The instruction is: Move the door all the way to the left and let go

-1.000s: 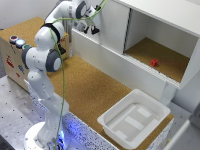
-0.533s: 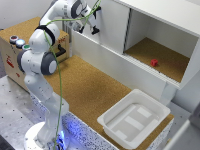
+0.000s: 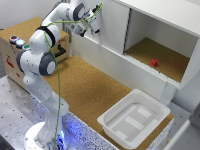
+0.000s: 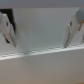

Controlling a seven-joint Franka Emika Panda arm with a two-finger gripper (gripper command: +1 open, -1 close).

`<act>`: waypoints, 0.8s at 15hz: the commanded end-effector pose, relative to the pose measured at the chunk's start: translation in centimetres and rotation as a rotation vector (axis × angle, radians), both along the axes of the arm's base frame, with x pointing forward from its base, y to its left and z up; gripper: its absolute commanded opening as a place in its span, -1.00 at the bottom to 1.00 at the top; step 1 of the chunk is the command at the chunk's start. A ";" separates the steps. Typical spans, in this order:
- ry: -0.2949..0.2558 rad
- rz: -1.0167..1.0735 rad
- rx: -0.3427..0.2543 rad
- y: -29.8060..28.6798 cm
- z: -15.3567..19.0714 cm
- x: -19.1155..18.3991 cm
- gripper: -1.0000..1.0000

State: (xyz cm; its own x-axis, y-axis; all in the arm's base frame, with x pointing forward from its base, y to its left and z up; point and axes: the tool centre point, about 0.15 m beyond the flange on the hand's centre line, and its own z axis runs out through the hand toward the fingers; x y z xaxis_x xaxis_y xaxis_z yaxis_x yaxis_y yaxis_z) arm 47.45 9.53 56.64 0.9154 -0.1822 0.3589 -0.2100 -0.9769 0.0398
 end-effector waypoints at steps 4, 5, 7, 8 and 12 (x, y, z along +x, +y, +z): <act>-0.047 -0.147 0.010 -12.8 -1.5 1.6 1.00; -0.053 -0.142 0.001 -14.2 -1.7 1.7 1.00; -0.048 -0.116 -0.003 -17.5 -2.3 1.6 1.00; -0.047 -0.108 0.009 -19.3 -2.5 1.6 1.00; -0.055 -0.084 0.034 -26.6 -3.4 2.2 1.00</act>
